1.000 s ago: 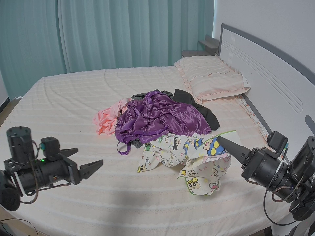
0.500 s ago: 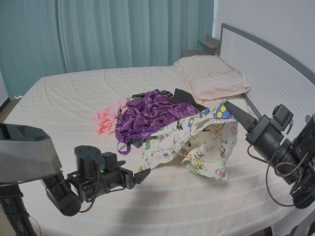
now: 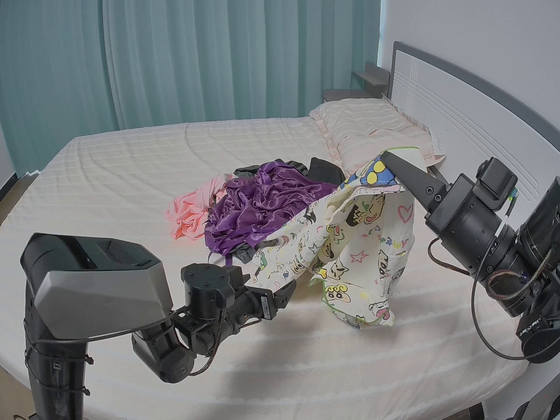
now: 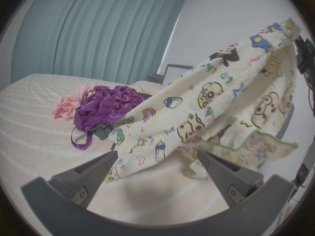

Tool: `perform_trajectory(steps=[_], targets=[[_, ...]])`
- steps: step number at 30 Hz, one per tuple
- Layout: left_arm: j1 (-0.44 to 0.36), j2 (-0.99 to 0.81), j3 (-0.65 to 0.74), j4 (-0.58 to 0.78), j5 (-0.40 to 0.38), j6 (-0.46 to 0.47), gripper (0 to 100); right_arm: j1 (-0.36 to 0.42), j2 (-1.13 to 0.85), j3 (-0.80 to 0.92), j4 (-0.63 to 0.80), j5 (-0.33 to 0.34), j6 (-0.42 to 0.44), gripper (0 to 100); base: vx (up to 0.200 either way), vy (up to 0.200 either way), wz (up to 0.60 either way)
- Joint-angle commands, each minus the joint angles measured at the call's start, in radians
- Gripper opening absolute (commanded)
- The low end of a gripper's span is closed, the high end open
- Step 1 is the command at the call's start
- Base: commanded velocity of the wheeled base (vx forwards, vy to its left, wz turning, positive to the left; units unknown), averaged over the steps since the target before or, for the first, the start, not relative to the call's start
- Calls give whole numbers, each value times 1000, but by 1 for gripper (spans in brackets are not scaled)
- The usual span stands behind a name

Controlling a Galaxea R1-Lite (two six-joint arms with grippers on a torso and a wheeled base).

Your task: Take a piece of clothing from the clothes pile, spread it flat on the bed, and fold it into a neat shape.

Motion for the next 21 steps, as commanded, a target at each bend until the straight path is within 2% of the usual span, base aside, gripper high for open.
perform_trajectory(steps=[1,9,14,21], targets=[[0,97,-112,-6,47,-11,100,29,4,-9,0,-2,2,0,0,0,0],[0,159,-160,-3,38,-13,100,35,3,-33,3,-8,1,0,0,0,0],[3,250,-278,-3,47,-14,100,35,4,-35,3,-8,1,0,0,0,0],[26,305,-356,9,52,-31,100,24,6,-7,2,-6,4,0,0,0,0]])
